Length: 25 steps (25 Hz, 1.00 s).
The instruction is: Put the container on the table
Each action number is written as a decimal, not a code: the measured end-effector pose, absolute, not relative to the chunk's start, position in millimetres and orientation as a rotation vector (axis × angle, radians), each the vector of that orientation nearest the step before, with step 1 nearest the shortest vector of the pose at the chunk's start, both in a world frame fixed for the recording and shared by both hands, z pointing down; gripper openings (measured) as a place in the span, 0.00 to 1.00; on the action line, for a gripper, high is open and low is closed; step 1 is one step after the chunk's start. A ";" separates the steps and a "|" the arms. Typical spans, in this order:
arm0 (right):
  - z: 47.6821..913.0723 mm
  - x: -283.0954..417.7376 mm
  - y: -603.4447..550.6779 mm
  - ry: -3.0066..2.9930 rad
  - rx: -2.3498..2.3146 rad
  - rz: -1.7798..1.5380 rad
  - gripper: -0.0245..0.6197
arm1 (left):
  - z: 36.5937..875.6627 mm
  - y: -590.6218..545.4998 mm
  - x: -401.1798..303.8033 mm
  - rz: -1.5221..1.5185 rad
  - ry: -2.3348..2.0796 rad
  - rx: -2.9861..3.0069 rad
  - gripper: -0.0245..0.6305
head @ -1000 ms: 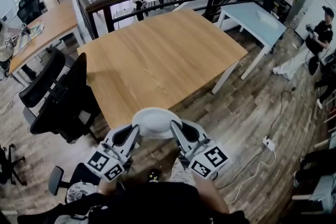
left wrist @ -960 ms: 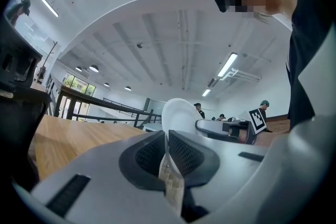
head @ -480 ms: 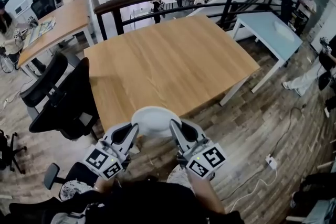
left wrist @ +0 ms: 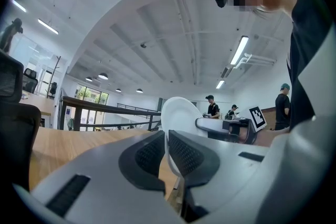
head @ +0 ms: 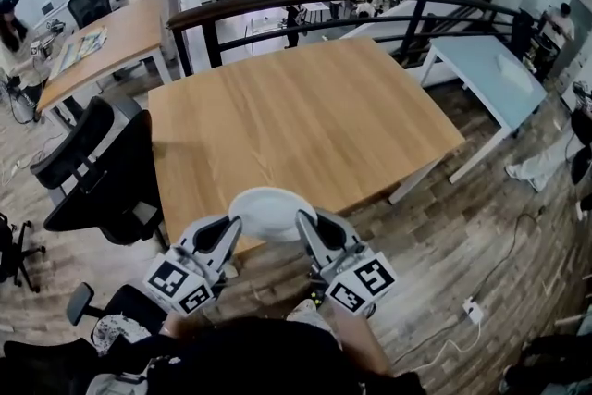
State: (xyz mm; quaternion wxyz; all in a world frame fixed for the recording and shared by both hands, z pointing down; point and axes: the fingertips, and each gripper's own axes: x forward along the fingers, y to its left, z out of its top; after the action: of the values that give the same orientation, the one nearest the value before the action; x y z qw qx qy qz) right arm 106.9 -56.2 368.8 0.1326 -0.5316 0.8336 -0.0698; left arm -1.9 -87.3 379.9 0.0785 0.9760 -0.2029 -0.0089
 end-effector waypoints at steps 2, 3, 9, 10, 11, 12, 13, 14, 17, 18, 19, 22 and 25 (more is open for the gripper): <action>367.6 118.9 -61.9 2.428 -1.531 -0.202 0.08 | 378.9 -92.1 9.9 -0.028 -0.624 2.918 0.07; 367.1 125.4 -64.4 2.432 -1.525 -0.203 0.08 | 378.3 -93.8 16.3 -0.030 -0.630 2.917 0.07; 369.9 164.7 -75.7 2.443 -1.488 -0.218 0.08 | 379.8 -101.4 54.7 -0.017 -0.670 2.917 0.07; 370.9 169.7 -78.0 2.446 -1.479 -0.222 0.08 | 380.7 -102.9 59.5 -0.013 -0.679 2.915 0.07; 371.6 174.3 -80.4 2.450 -1.470 -0.226 0.08 | 381.4 -104.6 64.0 -0.009 -0.690 2.912 0.07; 371.9 179.1 -82.8 2.453 -1.463 -0.231 0.08 | 381.9 -106.3 68.7 -0.007 -0.702 2.908 0.07; 372.0 184.5 -84.9 2.455 -1.457 -0.236 0.08 | 382.0 -107.8 74.1 -0.004 -0.713 2.906 0.07; 371.9 190.1 -86.7 2.459 -1.450 -0.240 0.08 | 381.6 -109.0 79.9 -0.001 -0.723 2.908 0.07; 370.4 205.5 -90.6 2.471 -1.420 -0.244 0.08 | 378.5 -112.8 95.3 0.021 -0.739 2.929 0.07; 369.8 210.0 -91.9 2.472 -1.413 -0.240 0.08 | 377.9 -114.7 99.8 0.022 -0.745 2.934 0.07; 369.6 214.6 -92.9 2.471 -1.411 -0.236 0.08 | 378.1 -116.7 104.8 0.023 -0.754 2.935 0.07; 371.8 232.0 -93.7 2.467 -1.408 -0.236 0.08 | 380.8 -120.3 123.5 0.040 -0.775 2.931 0.07; 374.6 250.2 -97.5 2.456 -1.395 -0.253 0.08 | 379.7 -125.8 142.4 0.063 -0.784 2.949 0.07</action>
State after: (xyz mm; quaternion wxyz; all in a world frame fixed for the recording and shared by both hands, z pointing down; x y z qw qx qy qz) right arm 250.2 -97.5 374.6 0.1522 -0.4861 0.8560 -0.0881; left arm 142.4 -125.8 379.7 0.0447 0.9652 -0.2567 0.0205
